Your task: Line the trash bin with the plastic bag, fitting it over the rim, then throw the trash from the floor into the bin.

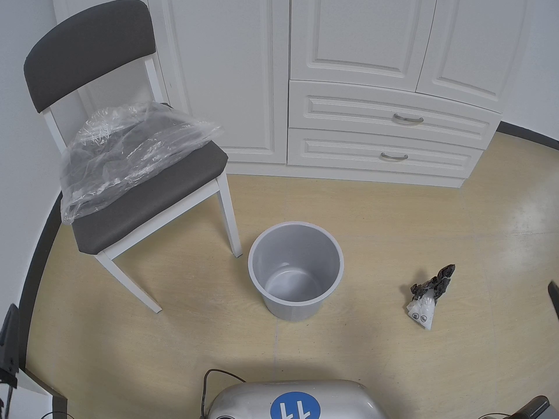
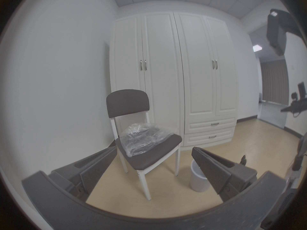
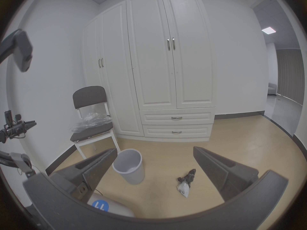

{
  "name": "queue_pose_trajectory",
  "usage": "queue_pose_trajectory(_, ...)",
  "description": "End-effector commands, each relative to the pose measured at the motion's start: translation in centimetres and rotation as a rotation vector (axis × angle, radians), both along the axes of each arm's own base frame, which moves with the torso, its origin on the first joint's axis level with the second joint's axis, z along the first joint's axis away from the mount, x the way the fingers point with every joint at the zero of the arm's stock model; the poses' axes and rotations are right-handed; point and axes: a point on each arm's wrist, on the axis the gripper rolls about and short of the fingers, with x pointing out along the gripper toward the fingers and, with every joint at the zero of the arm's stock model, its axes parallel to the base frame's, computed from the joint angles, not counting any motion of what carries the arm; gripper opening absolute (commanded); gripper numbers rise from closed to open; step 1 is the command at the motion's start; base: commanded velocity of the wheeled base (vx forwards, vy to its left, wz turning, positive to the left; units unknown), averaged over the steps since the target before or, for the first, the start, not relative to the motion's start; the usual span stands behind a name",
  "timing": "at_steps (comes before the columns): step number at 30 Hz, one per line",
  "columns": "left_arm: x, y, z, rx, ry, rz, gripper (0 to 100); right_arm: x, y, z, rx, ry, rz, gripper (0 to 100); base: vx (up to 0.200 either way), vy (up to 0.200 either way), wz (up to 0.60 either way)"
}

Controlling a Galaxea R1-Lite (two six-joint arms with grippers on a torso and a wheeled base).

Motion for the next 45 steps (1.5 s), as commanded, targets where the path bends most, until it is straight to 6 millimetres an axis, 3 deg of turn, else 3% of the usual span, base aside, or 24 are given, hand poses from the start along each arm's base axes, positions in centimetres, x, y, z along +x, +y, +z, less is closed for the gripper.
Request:
queue_pose_trajectory(1, 5.2, 0.1, 5.0, 0.114, 0.161, 0.077, 100, 6.9, 0.0, 4.5, 0.030, 0.051, 0.006, 100, 0.000, 0.000, 0.00)
queue_pose_trajectory(4, 6.0, 0.2, 5.8, 0.131, 0.174, 0.093, 100, 8.5, 0.0, 4.9, 0.043, 0.029, -0.026, 100, 0.000, 0.000, 0.00)
queue_pose_trajectory(6, 7.4, 0.2, 6.6, 0.143, 0.208, 0.130, 100, 10.6, 0.4, 5.1, 0.086, -0.001, -0.078, 100, 0.000, 0.000, 0.00)
queue_pose_trajectory(7, 7.4, 0.2, 6.6, 0.143, 0.208, 0.130, 100, 10.6, 0.4, 5.1, 0.086, -0.001, -0.078, 100, 0.000, 0.000, 0.00)
queue_pose_trajectory(11, 9.3, 0.3, 6.6, 0.193, 0.277, 0.193, 100, 12.3, 0.9, 3.7, 0.145, 0.027, -0.111, 100, 0.000, 0.000, 0.00)
queue_pose_trajectory(16, 10.7, 0.4, 6.5, 0.243, 0.327, 0.205, 100, 10.4, 0.7, 4.4, 0.154, -0.038, -0.103, 100, 0.000, 0.000, 0.00)
queue_pose_trajectory(23, 11.2, 0.6, 5.7, 0.285, 0.384, 0.305, 100, 8.8, 0.6, 5.8, 0.119, -0.136, -0.091, 100, 0.000, 0.000, 0.00)
queue_pose_trajectory(30, 11.3, 0.6, 5.5, 0.291, 0.386, 0.311, 100, 12.5, 1.6, 6.7, 0.099, -0.079, -0.064, 100, 0.000, 0.000, 0.00)
queue_pose_trajectory(32, 11.5, 0.6, 5.4, 0.295, 0.394, 0.309, 100, 12.2, 1.5, 5.4, 0.131, -0.040, -0.068, 100, 0.000, 0.000, 0.00)
queue_pose_trajectory(36, 11.9, 0.7, 5.6, 0.325, 0.402, 0.313, 100, 12.1, 1.7, 5.4, 0.148, -0.047, -0.051, 100, 0.000, 0.000, 0.00)
queue_pose_trajectory(45, 15.8, 0.5, 5.5, 0.414, 0.415, 0.302, 100, 12.9, 1.6, 4.9, 0.152, -0.011, -0.070, 100, 0.000, 0.000, 0.00)
